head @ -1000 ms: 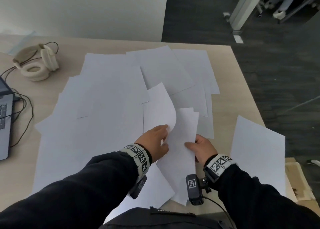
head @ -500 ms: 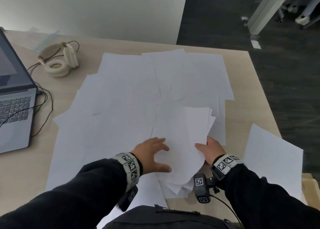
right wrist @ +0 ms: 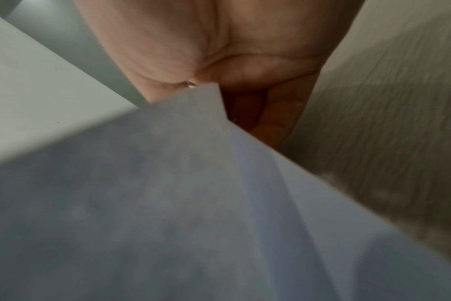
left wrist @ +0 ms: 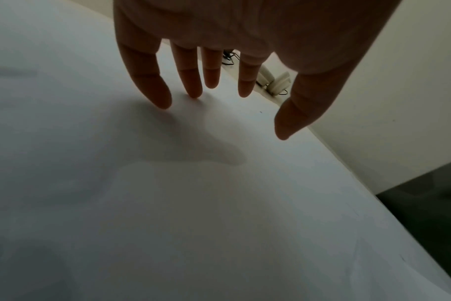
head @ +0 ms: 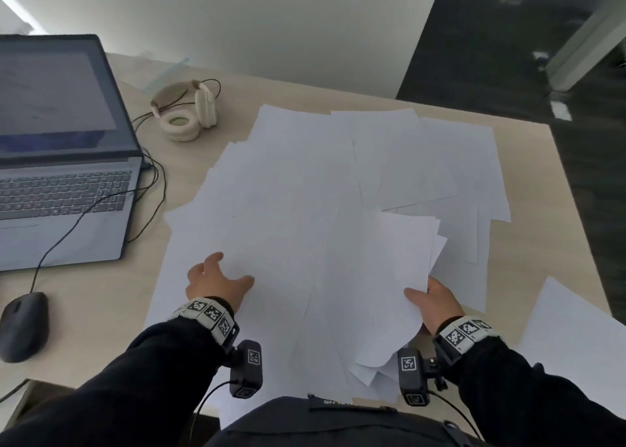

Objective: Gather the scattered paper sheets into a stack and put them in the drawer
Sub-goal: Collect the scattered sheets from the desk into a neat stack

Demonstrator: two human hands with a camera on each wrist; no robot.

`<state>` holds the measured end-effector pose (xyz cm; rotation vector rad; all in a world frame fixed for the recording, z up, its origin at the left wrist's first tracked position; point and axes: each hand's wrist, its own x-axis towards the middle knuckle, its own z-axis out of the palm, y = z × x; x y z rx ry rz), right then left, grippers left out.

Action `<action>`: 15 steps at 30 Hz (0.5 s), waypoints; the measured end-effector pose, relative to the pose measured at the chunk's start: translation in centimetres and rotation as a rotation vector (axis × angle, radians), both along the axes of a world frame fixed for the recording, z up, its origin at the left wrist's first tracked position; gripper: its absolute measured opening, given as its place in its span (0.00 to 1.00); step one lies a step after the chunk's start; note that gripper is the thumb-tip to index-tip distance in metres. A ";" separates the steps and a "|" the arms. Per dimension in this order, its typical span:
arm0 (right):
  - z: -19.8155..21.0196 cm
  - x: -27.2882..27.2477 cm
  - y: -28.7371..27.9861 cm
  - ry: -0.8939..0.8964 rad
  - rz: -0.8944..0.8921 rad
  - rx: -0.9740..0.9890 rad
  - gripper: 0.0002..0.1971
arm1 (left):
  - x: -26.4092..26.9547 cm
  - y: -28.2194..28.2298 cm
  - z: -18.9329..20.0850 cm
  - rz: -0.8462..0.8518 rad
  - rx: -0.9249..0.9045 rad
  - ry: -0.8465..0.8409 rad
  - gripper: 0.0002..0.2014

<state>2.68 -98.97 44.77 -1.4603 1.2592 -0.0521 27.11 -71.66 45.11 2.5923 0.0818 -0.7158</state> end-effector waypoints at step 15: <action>-1.0 0.6 -0.3 0.001 -0.138 0.035 0.09 | 0.2 1.6 -0.7 -0.080 0.176 0.014 0.48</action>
